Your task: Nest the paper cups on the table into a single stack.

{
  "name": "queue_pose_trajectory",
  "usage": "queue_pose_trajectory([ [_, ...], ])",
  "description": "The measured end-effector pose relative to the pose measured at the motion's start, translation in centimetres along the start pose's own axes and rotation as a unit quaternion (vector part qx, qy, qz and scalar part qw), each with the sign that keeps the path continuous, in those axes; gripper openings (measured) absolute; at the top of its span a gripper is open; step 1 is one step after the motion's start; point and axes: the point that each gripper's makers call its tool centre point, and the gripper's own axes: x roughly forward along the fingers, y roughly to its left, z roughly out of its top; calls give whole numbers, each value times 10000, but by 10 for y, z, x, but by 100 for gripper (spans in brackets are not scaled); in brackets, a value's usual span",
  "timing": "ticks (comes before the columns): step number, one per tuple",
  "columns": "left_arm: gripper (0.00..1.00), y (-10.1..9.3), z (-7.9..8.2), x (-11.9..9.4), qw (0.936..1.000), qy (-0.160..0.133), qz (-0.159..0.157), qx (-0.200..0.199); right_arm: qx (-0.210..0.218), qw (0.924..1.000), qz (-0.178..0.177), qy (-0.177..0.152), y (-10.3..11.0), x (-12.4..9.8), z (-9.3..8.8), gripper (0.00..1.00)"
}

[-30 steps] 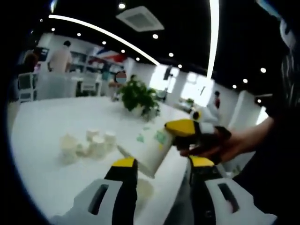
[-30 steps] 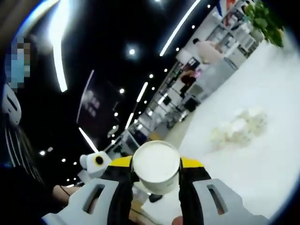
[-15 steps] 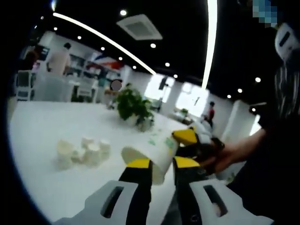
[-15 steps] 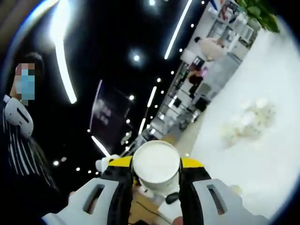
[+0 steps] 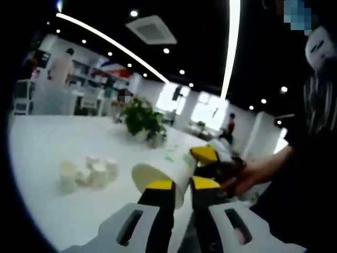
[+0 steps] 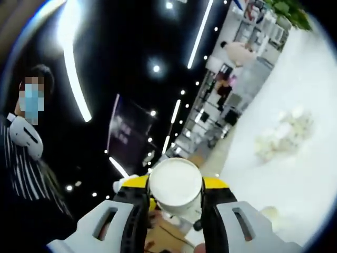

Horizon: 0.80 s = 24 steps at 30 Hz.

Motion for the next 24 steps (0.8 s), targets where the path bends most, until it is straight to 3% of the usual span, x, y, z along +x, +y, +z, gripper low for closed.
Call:
queue_pose_trajectory([
  [9, 2, -7, 1, 3, 9996, 148, -246, 77, 57, 9999, 109, -57, 0, -4, 2, 34],
  [11, 0, -11, 0, 4, 9988, 196, -375, 259, 19, 9999, 96, -59, -1, -4, 3, 35],
  [14, 0, -11, -2, 7, 9972, 261, -412, 571, -364, 9993, 105, 23, 0, -5, 6, 35],
  [20, 0, -9, 0, 9, 9967, 389, -467, 547, -625, 9978, -4, 237, -2, -7, 5, 38],
  [24, 0, -5, 1, 9, 9954, 536, -470, 637, -561, 9984, -6, 61, -2, -12, 13, 40],
])
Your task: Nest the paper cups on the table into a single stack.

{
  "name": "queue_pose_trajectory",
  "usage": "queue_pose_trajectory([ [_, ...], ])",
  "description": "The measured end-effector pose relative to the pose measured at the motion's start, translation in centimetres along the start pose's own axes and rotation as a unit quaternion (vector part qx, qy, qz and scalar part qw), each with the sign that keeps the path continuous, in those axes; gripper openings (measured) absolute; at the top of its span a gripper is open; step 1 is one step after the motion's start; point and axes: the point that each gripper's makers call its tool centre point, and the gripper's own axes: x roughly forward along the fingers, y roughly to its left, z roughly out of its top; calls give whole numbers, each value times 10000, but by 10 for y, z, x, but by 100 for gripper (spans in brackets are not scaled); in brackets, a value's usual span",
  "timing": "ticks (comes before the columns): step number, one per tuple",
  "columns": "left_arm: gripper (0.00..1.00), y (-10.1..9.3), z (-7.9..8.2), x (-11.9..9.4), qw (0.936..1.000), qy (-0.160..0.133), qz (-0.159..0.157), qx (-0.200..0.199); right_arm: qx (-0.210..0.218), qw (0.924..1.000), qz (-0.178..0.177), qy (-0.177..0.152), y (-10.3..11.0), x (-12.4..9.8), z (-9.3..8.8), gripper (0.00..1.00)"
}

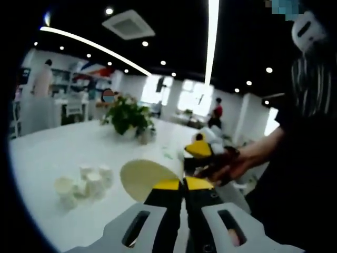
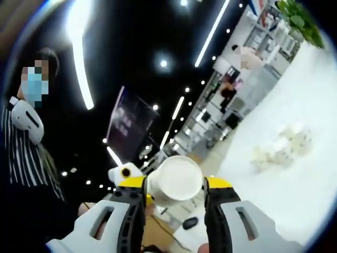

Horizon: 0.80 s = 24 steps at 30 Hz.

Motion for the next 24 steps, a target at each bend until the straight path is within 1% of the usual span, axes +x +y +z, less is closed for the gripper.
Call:
queue_pose_trajectory([
  [3, 0, 1, 1, 0, 9998, 139, -28, 146, -27, 10000, -10, -17, -1, -3, 2, 40],
  [5, 0, 4, -1, 0, 9994, 265, -42, 229, -140, 9999, -57, 6, -2, -5, 3, 40],
  [7, 0, 6, -2, 0, 9983, 416, -51, 395, -358, 9993, -109, 94, -2, -7, 3, 41],
  [10, 0, 9, -2, 0, 9957, 668, -104, 638, -851, 9950, -403, 343, -11, -12, 1, 48],
  [12, 0, 11, -6, -1, 9916, 945, -158, 864, -1237, 9895, -547, 517, -14, -14, -1, 52],
  [13, 0, 13, -8, 0, 9898, 1065, -154, 931, -1336, 9878, -568, 561, -14, -15, -2, 53],
  [14, 0, 14, -11, 0, 9866, 1239, -186, 1043, -1345, 9873, -584, 606, -14, -16, -3, 54],
  [16, 0, 14, -15, 1, 9827, 1412, -281, 1166, -1399, 9861, -652, 623, -17, -18, -3, 58],
  [19, 0, 19, -18, 4, 9792, 1615, -311, 1190, -1647, 9798, -863, 736, -23, -23, -4, 65],
  [20, 0, 20, -20, 5, 9767, 1713, -359, 1244, -1693, 9784, -900, 775, -25, -24, -5, 67],
  [21, 0, 21, -20, 6, 9749, 1774, -383, 1290, -1810, 9757, -935, 807, -26, -25, -5, 69],
  [22, 0, 21, -21, 7, 9728, 1845, -415, 1335, -2030, 9703, -1016, 831, -29, -27, -4, 70],
  [24, 0, 24, -26, 8, 9665, 2068, -500, 1435, -2146, 9666, -1104, 860, -30, -30, -4, 73],
])
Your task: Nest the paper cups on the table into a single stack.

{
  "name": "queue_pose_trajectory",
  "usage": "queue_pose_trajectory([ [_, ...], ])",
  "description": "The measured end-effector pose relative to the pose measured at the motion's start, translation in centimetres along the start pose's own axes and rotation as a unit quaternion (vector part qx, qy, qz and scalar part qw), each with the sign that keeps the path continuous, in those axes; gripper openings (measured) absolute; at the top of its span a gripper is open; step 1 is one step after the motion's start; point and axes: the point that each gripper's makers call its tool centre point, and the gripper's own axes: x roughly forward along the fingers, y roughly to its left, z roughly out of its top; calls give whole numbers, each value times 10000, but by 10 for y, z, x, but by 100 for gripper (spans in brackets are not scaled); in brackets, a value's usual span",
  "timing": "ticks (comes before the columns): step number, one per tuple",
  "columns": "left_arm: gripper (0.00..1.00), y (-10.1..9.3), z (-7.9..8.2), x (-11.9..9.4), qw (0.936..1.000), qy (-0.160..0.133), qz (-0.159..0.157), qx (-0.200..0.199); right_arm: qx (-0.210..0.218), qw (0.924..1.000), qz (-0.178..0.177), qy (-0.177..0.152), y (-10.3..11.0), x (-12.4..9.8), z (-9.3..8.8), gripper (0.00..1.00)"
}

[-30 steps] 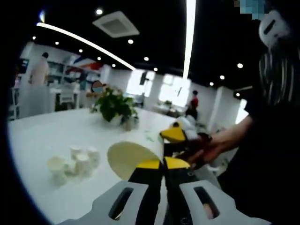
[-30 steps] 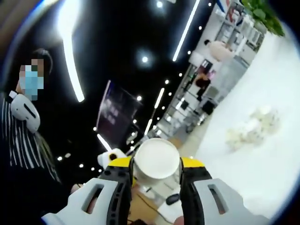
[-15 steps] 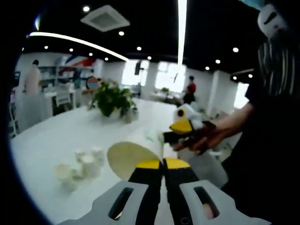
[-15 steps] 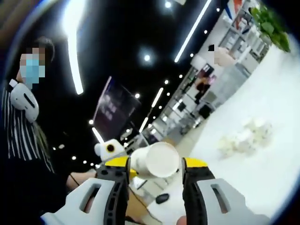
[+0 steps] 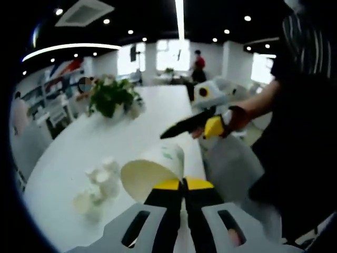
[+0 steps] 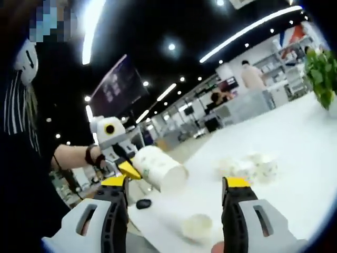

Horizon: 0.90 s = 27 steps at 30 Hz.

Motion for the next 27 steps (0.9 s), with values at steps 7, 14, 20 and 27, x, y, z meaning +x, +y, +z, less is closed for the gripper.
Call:
queue_pose_trajectory([
  [7, 0, 2, -12, 8, 9974, 581, -216, 368, -57, 9992, -387, -37, -18, -10, -3, 84],
  [14, 0, 0, -29, 18, 9782, 1421, -497, 1433, -333, 9959, -835, -140, -41, -18, 2, 99],
  [20, 0, -1, -49, 19, 9518, 2105, -756, 2098, -358, 9939, -1040, -48, -53, -23, 0, 100],
  [27, 0, 5, -62, 22, 9174, 2616, -897, 2861, -1067, 9854, -1245, 456, -59, -27, -16, 100],
])
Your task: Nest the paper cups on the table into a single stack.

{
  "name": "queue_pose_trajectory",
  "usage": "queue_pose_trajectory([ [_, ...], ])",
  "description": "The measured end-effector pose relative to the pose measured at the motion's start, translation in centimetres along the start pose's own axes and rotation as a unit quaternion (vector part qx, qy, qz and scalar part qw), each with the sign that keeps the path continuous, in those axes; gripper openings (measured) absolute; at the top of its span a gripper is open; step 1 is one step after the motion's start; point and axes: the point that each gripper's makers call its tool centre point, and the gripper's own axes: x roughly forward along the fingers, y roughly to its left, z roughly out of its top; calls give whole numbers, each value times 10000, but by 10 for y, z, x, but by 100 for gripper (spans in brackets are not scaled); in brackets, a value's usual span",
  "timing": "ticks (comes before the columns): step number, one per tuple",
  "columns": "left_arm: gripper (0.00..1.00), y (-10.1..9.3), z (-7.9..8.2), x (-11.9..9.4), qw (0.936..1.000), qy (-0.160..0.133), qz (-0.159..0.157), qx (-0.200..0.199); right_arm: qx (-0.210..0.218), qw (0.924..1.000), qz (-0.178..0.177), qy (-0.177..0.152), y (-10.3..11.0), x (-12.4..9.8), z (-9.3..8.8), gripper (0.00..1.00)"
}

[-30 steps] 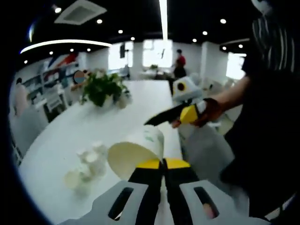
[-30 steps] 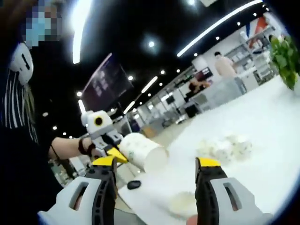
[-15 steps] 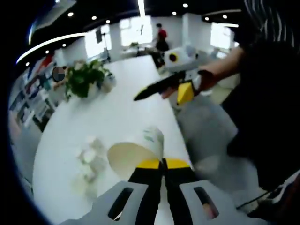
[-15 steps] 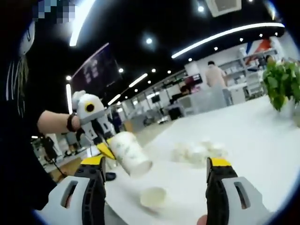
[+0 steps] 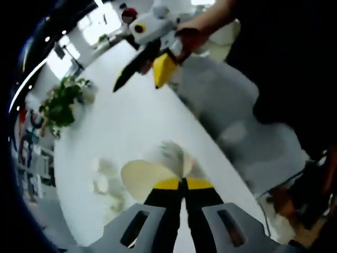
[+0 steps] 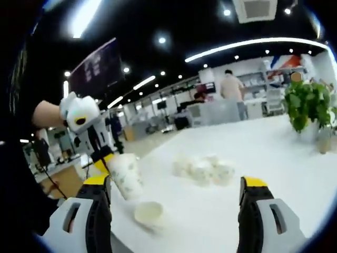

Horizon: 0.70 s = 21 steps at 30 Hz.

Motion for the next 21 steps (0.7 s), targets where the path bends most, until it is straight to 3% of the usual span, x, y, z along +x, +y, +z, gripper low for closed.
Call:
queue_pose_trajectory([
  [4, 0, -2, -9, 9, 9940, 524, -176, 942, -193, 9997, 60, 101, 6, 3, -5, 100],
  [7, 0, -3, -6, 15, 9908, 601, -243, 1186, -214, 9997, 72, 111, 4, 4, -6, 100],
  [12, 0, 0, -7, 25, 9760, 864, -317, 1974, -199, 9997, 72, 114, 2, 6, -5, 100],
  [13, 0, 1, -8, 27, 9687, 927, -351, 2276, -245, 9996, 68, 131, 2, 6, -5, 100],
  [15, 0, 1, -8, 30, 9686, 953, -320, 2275, -258, 9996, 70, 100, 0, 6, -3, 100],
  [21, 0, -4, -15, 41, 9552, 1172, -467, 2677, -84, 9999, 7, 98, -8, 3, -6, 100],
])
